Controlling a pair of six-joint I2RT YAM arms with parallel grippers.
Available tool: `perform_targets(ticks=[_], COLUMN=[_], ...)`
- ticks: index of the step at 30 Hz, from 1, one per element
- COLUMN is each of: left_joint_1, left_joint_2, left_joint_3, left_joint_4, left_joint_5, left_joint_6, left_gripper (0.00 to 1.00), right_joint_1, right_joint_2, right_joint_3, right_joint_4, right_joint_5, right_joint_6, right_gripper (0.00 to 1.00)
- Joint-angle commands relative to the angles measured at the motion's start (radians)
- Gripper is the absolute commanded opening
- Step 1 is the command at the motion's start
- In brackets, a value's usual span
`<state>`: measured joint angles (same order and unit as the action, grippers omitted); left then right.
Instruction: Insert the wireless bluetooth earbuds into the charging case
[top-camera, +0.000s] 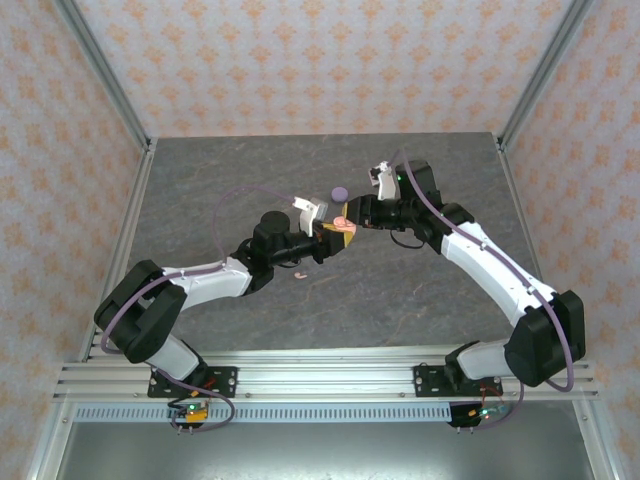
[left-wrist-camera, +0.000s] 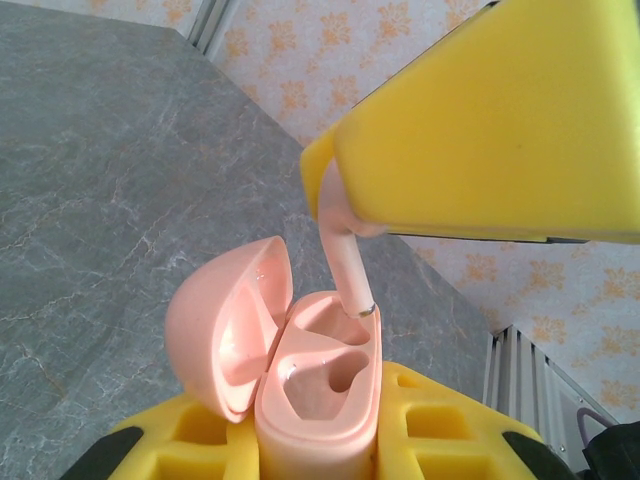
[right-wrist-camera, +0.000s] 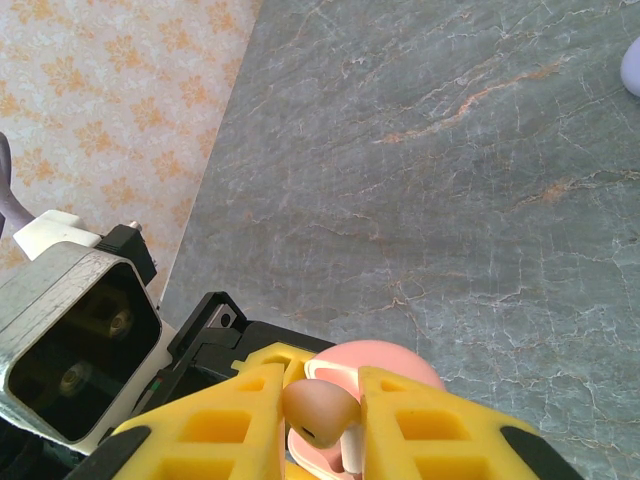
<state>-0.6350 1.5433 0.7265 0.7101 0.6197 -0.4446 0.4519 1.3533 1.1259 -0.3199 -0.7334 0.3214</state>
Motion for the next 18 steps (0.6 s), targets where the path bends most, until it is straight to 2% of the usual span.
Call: perform_targets(ticks=[1,18], left_joint_1=[-0.006,-0.006], left_joint_2=[-0.023,-0.038], left_joint_3=[0.028,0.033], left_joint_4=[0.04,0.032], left_joint_5=[-0.02,-0.04], left_joint_6=[-0.005,-0.025], left_gripper=[0.11,0.11], right_joint_1=[0.01,0.017], right_joint_2=[0.006,0.007], right_joint_3=[0.036,0.014], right_joint_4=[0.024,0.0], right_joint_5=[-0.013,-0.011], right_joint_6=[-0.012,-0.027], right_gripper=[0.23,0.23])
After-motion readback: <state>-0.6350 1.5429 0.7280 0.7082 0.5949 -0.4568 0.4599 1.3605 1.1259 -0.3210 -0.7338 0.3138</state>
